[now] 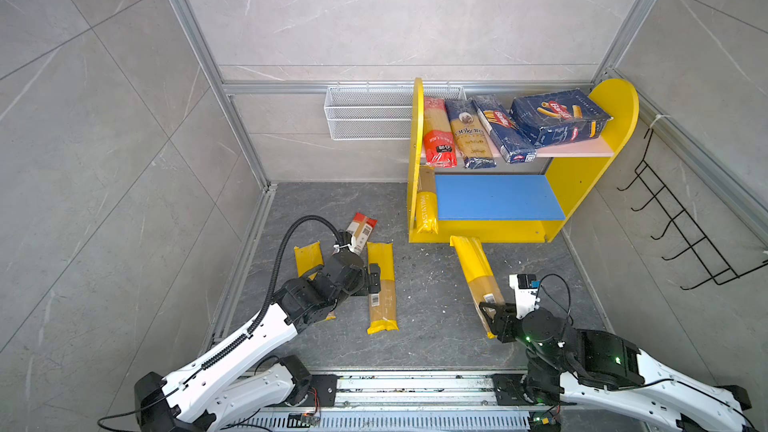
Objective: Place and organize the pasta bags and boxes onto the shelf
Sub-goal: 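Carry the yellow spaghetti bag upright onto the shelf's blue lower level, then set the bag upright beside the Pastatime bag and open the right gripper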
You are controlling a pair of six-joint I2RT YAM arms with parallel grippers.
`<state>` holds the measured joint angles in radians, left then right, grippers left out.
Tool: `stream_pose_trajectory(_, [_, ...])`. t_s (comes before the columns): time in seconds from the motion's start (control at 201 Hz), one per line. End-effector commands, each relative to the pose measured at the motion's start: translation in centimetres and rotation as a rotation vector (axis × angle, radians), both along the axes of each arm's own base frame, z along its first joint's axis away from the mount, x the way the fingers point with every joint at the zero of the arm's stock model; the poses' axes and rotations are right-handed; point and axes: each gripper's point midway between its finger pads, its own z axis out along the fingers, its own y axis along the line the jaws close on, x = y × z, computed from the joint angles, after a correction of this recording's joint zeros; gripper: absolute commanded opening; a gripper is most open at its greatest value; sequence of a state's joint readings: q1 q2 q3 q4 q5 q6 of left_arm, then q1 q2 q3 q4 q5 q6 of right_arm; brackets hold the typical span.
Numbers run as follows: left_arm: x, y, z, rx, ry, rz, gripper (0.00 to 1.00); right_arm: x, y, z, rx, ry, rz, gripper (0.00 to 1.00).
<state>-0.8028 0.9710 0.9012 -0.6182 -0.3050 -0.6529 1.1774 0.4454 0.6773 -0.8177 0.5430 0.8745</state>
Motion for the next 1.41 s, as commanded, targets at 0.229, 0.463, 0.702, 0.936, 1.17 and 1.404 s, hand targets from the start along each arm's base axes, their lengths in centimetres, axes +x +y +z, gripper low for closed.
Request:
stream_pose_trajectory(0.229, [2.6, -0.3, 2.2, -0.08, -0.043, -0.032, 1.0, 5.1, 2.4, 7.8, -0.022, -0.173, -0.089, 0.16])
stream_pose_trajectory(0.463, [3.5, 1.1, 2.5, -0.1, -0.051, -0.005, 1.0, 12.0, 2.9, 9.2, -0.002, -0.134, -0.106, 0.15])
stream_pose_trajectory(0.702, [4.2, 2.9, 2.3, -0.114, -0.049, 0.038, 1.0, 20.2, 3.9, 9.2, 0.007, -0.126, -0.106, 0.15])
stream_pose_trajectory(0.936, [4.9, 3.9, 1.8, -0.118, -0.034, 0.061, 1.0, 26.8, 3.9, 7.3, 0.012, -0.141, -0.117, 0.15])
stream_pose_trajectory(1.17, [5.6, 4.2, 1.3, -0.118, -0.019, 0.07, 1.0, 31.4, 3.0, 4.5, 0.037, -0.111, -0.128, 0.15])
stream_pose_trajectory(1.404, [6.4, 4.3, 0.9, -0.121, -0.009, 0.074, 1.0, 34.0, 3.3, 2.7, 0.059, -0.08, -0.102, 0.17])
